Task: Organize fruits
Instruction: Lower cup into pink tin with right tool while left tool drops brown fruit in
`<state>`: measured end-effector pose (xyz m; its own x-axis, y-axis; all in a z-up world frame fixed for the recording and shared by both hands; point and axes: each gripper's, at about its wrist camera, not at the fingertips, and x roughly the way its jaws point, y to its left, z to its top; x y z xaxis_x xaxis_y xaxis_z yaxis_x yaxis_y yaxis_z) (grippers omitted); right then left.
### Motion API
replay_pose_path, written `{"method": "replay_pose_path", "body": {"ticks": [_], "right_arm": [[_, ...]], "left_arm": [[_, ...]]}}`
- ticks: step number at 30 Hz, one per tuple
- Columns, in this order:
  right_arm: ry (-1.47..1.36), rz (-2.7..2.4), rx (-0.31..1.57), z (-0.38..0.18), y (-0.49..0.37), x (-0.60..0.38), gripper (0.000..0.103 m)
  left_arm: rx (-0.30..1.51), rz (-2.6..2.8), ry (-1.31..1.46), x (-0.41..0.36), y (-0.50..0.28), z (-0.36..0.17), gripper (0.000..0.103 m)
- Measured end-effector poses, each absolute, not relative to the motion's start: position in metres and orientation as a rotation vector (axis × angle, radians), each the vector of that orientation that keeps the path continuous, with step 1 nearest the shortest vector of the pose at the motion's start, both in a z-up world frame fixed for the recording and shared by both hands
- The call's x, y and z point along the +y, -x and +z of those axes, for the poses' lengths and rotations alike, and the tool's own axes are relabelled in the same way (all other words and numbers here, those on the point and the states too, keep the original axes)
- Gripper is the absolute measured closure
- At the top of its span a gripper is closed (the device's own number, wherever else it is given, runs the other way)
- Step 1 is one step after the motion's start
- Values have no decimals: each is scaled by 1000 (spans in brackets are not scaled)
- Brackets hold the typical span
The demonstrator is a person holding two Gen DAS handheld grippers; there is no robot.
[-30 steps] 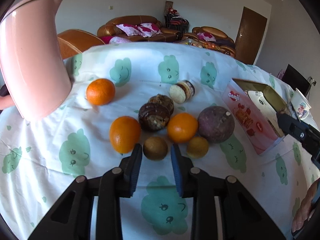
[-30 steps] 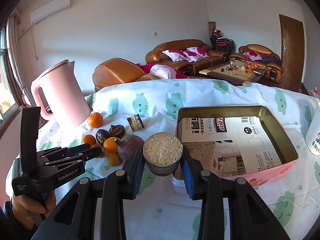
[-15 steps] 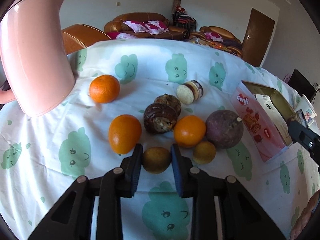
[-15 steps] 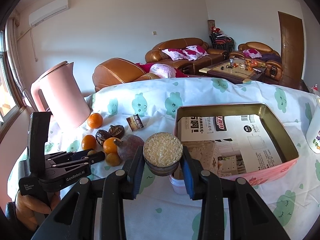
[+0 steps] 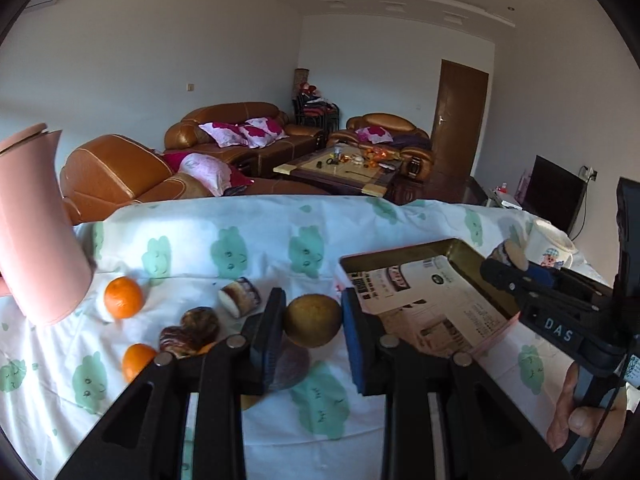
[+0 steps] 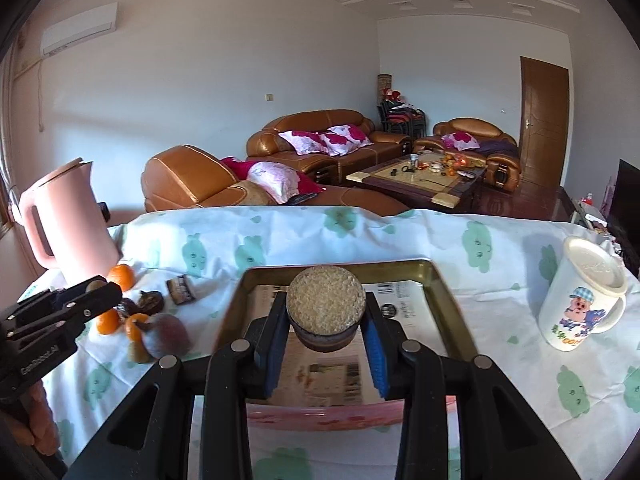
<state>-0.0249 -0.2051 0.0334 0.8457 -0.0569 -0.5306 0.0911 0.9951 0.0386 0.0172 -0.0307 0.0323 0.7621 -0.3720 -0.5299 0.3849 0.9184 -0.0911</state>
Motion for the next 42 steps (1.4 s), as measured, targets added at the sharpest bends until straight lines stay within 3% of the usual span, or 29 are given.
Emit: {"method": "replay_pose_path", "body": {"ticks": [9,20,26,29,31,32,34,36,42], "right_arm": [[-93,-87,651,14,8,-251,66],[-142,-24,737,-7,-6,-258,65],[-180,-8,741,-9,-6,-260,59],[-218,-12,718,-6,-3,-267,57],[-241,-27,677,-1,2,-272,56],[-255,-30,651,3,4,-274,53],[-270,-52,589,9,12,-275,28],[-263,-77,537,16,17,-275,22],[-242,-119,513,17,18,-274,21]], "left_arm": [[667,-428,-125,-130,-33,9,73],[716,-385,-167,-143,-43,-11,73],[710,-368,-165,-141,-42,-10,71],[680,-339,-171,-139,-37,-4,54],[647,-345,-170,-137,-30,3,22],[619,-347,-168,-136,-26,8,15],[540,-342,-174,-133,-14,19,0],[480,-329,-213,-133,-5,27,0],[462,-280,-214,-120,-6,30,0]]}}
